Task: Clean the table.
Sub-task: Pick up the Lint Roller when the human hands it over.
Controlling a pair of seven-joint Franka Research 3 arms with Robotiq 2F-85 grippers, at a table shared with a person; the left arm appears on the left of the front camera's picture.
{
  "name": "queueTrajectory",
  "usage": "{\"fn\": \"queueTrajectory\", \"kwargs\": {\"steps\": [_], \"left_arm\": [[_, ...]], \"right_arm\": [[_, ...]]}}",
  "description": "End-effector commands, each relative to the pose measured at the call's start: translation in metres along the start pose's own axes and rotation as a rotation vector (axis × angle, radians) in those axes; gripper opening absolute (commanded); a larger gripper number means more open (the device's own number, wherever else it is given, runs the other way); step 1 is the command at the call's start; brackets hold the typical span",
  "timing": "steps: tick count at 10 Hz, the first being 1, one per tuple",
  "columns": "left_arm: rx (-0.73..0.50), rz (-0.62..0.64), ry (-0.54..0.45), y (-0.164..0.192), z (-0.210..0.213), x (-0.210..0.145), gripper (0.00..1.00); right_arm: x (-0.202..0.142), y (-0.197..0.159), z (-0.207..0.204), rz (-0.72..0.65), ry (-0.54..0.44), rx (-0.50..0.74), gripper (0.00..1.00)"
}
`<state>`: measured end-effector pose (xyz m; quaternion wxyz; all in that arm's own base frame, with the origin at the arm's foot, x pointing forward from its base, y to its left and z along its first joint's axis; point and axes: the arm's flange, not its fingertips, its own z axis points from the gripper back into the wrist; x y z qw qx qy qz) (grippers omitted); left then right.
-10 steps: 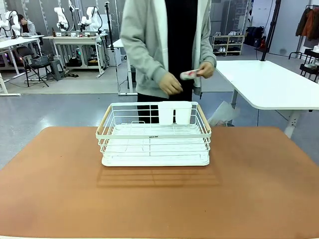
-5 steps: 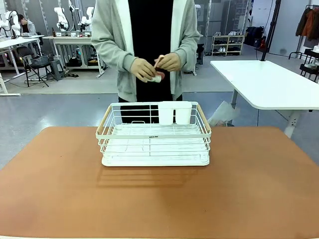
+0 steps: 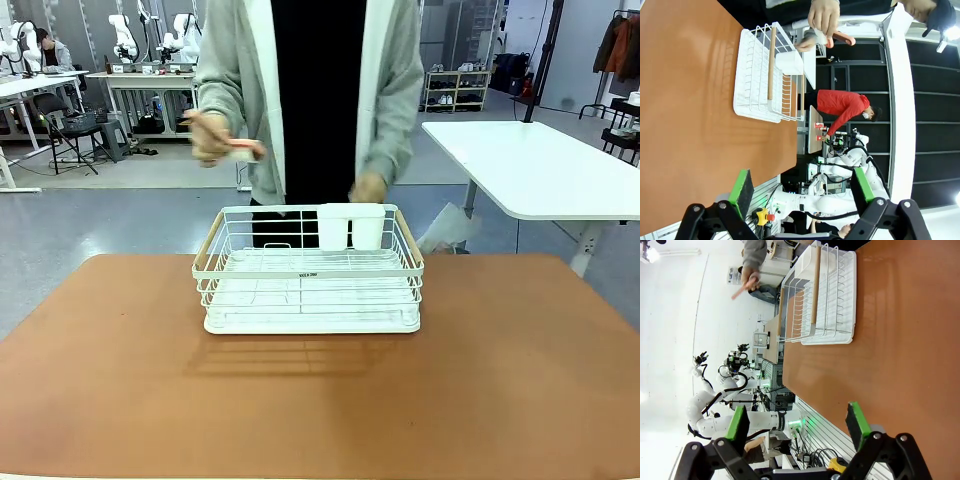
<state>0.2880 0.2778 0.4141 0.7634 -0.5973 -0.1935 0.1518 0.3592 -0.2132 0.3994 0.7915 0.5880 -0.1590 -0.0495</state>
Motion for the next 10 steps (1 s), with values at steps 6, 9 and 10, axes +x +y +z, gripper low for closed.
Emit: {"fn": "queueTrajectory", "kwargs": {"steps": [6, 9, 10], "left_arm": [[-0.01, -0.02, 0.009, -0.0023, 0.0037, -0.0031, 1.0], [-0.01, -0.02, 0.009, -0.0023, 0.0037, -0.0031, 1.0], [-0.01, -0.02, 0.009, -0.0023, 0.0037, -0.0031, 1.0]], "right_arm": [[-0.0031, 0.0017, 0.0001, 0.007, 0.009, 0.004, 1.0], [-0.0031, 0.0017, 0.0001, 0.007, 0.009, 0.004, 1.0], [-0.0031, 0.0017, 0.0001, 0.007, 0.009, 0.004, 1.0]]}}
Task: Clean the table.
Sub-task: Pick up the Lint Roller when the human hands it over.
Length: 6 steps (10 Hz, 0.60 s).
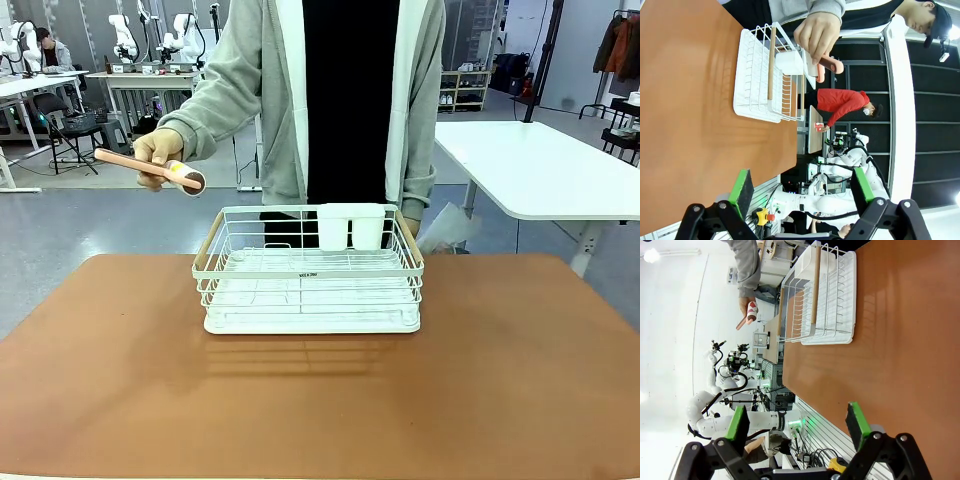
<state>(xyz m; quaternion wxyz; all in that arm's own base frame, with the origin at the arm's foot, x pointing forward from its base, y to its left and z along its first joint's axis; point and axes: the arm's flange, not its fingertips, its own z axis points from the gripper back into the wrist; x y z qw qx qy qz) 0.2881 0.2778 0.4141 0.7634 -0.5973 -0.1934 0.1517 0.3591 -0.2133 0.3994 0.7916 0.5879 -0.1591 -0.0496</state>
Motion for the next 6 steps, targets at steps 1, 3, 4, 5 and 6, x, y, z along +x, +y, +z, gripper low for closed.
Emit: {"fn": "queueTrajectory", "kwargs": {"steps": [1, 3, 4, 5, 6], "left_arm": [[-0.01, -0.02, 0.009, -0.002, 0.004, -0.003, 1.0], [0.033, 0.002, 0.012, -0.026, -0.006, 0.003, 1.0], [0.074, 0.0, 0.021, -0.052, -0.016, 0.007, 1.0], [0.128, 0.025, 0.016, -0.075, -0.033, 0.013, 1.0], [0.215, 0.073, -0.023, -0.096, -0.059, 0.02, 1.0]], "right_arm": [[-0.003, 0.002, 0.0, 0.007, 0.009, 0.005, 1.0], [-0.003, 0.002, 0.0, 0.007, 0.009, 0.005, 1.0], [-0.003, 0.002, 0.0, 0.007, 0.009, 0.005, 1.0], [-0.003, 0.002, 0.0, 0.007, 0.009, 0.005, 1.0], [-0.003, 0.002, 0.0, 0.007, 0.009, 0.005, 1.0]]}}
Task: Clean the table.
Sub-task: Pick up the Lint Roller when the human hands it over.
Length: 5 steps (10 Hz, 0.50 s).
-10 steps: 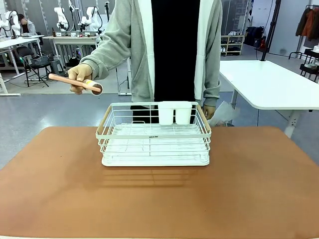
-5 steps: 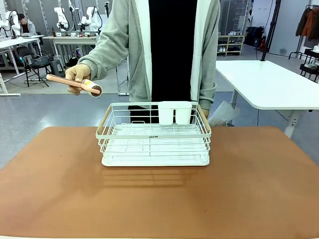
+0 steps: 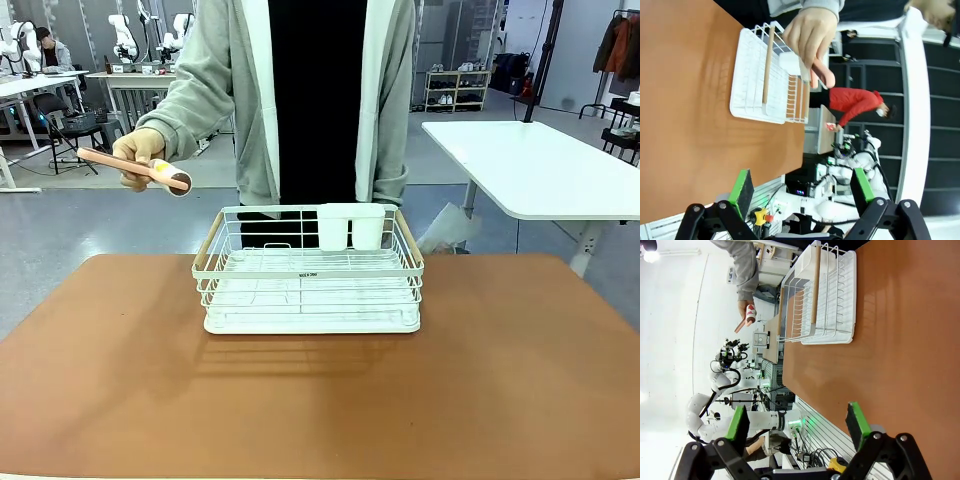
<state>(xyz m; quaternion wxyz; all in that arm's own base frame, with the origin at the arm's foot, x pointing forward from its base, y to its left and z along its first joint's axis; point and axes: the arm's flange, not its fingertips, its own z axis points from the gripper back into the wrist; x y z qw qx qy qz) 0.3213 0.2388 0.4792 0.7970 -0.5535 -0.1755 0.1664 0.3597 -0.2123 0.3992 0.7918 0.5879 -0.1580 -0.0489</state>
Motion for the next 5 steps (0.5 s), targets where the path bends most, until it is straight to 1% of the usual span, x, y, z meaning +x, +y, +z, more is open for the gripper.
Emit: {"fn": "queueTrajectory", "kwargs": {"steps": [1, 2, 3, 5], "left_arm": [[0.163, 0.091, -0.057, -0.041, -0.043, 0.007, 1.0], [0.187, 0.093, -0.057, -0.052, -0.065, 0.01, 1.0], [0.242, 0.096, -0.084, -0.057, -0.087, 0.012, 1.0], [0.253, 0.094, -0.131, -0.072, -0.123, 0.019, 1.0]], "right_arm": [[-0.003, 0.002, 0.001, 0.007, 0.007, 0.005, 1.0], [-0.003, 0.002, 0.001, 0.007, 0.007, 0.005, 1.0], [-0.003, 0.002, 0.001, 0.007, 0.007, 0.005, 1.0], [-0.003, 0.002, 0.001, 0.007, 0.007, 0.005, 1.0]]}}
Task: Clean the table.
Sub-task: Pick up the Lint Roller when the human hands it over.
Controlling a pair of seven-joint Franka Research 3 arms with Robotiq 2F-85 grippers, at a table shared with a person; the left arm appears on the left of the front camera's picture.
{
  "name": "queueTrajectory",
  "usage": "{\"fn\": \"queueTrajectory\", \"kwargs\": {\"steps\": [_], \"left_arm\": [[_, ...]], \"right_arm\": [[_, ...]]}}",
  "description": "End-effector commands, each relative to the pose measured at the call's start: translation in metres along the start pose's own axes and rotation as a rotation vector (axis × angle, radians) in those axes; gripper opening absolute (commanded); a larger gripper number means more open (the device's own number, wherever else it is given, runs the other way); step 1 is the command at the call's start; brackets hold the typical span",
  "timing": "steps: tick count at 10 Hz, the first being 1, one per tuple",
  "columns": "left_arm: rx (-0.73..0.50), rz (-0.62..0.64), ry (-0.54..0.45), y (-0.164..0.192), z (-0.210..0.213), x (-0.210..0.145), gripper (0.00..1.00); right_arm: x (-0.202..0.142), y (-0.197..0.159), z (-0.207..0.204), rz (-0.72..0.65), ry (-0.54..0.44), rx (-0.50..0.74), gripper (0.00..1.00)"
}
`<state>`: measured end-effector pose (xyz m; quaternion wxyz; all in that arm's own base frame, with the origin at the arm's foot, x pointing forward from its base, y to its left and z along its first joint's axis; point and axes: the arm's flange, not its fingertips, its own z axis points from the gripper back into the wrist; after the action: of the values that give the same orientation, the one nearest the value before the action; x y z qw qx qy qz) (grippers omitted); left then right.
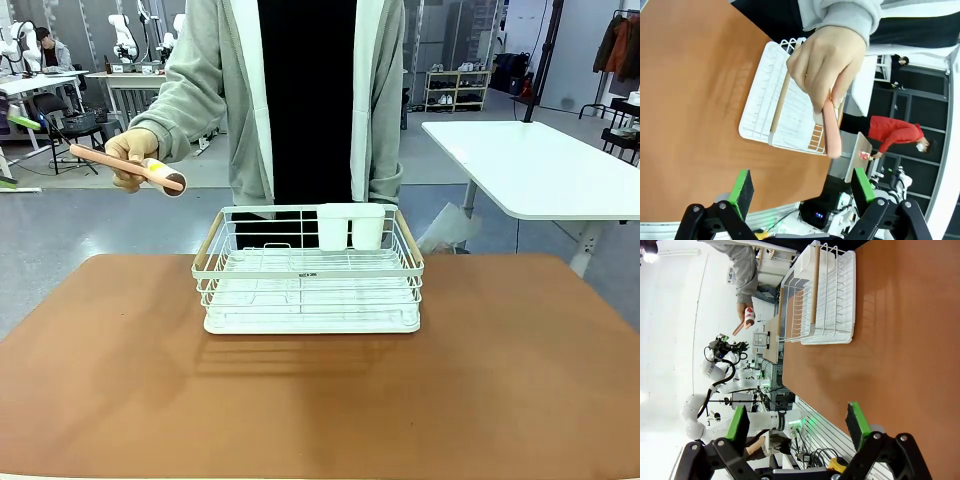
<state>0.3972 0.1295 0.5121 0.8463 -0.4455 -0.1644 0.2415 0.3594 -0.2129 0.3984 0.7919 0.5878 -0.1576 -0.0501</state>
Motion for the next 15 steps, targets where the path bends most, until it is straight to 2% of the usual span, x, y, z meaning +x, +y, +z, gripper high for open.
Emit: {"fn": "queueTrajectory", "kwargs": {"steps": [1, 2, 6, 9, 12, 15], "left_arm": [[0.011, 0.042, -0.075, -0.008, -0.021, -0.002, 1.0], [0.036, 0.029, -0.127, -0.011, -0.034, -0.004, 1.0], [0.031, 0.025, -0.117, -0.015, -0.066, -0.009, 1.0], [0.017, 0.003, -0.133, -0.014, -0.074, -0.003, 1.0], [0.006, 0.004, -0.119, -0.011, -0.073, 0.003, 0.74], [-0.007, 0.011, -0.119, -0.011, -0.071, 0.003, 0.42]], "right_arm": [[-0.003, 0.003, 0.001, 0.01, 0.008, 0.005, 1.0], [-0.003, 0.003, 0.001, 0.01, 0.008, 0.005, 1.0], [-0.003, 0.003, 0.001, 0.01, 0.008, 0.005, 1.0], [-0.003, 0.003, 0.001, 0.01, 0.008, 0.005, 1.0], [-0.003, 0.003, 0.001, 0.01, 0.008, 0.005, 1.0], [-0.003, 0.003, 0.001, 0.01, 0.008, 0.005, 1.0]]}}
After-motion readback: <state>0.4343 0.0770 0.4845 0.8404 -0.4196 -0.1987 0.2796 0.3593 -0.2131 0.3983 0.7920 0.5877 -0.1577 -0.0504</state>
